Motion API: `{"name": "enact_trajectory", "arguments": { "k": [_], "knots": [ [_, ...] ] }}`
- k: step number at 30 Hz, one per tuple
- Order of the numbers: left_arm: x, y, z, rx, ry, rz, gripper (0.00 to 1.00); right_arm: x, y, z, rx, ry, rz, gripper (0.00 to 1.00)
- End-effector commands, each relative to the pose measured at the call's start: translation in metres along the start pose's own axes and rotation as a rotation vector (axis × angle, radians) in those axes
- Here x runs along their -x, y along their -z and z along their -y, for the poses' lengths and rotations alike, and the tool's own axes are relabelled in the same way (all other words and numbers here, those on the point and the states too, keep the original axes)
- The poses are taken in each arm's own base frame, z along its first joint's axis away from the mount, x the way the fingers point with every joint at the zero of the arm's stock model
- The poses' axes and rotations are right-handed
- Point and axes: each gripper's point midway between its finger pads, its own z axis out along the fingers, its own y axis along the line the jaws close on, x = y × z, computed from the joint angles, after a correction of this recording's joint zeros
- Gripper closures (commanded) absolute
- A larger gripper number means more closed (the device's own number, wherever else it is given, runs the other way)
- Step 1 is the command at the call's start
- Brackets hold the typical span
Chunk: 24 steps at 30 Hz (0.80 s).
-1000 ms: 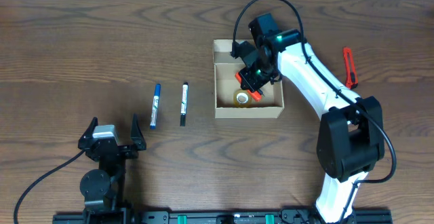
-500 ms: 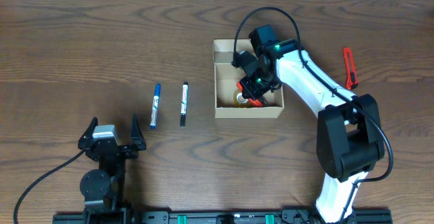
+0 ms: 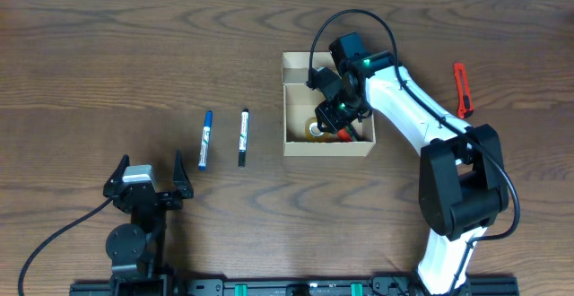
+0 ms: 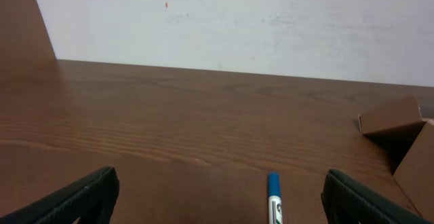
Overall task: Pack container
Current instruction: 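Carry the red stapler into the box and open the right gripper, then move the right gripper over the red box cutter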
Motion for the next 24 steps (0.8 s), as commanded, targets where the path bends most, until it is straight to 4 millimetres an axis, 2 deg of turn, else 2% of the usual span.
{"name": "enact_trajectory", "arguments": {
  "k": [1,3,6,11,14,17,21,24],
  "knots": [
    [-0.017,0.0,0.0,-0.006,0.004,-0.058,0.05,0.009,0.005,-0.005,0.001,0.015,0.018,0.54],
    [-0.017,0.0,0.0,-0.006,0.004,-0.058,0.05,0.012,0.009,-0.004,-0.006,0.016,0.023,0.5],
    [-0.017,0.0,0.0,-0.006,0.004,-0.058,0.05,0.019,0.02,0.001,-0.041,0.019,0.029,0.5],
    [-0.017,0.0,0.0,-0.006,0.004,-0.058,0.05,0.045,0.056,0.001,-0.068,0.025,0.09,0.5],
    [-0.017,0.0,0.0,-0.006,0.004,-0.058,0.05,0.065,0.094,0.013,-0.167,-0.005,0.143,0.51],
    [-0.017,0.0,0.0,-0.006,0.004,-0.058,0.05,0.075,0.147,0.047,-0.386,-0.092,0.191,0.48],
    [-0.017,0.0,0.0,-0.006,0.004,-0.058,0.05,0.072,0.218,0.089,-0.607,-0.2,0.259,0.27],
    [-0.017,0.0,0.0,-0.006,0.004,-0.058,0.05,0.058,0.259,0.126,-0.706,-0.327,0.311,0.24]
  ]
}}
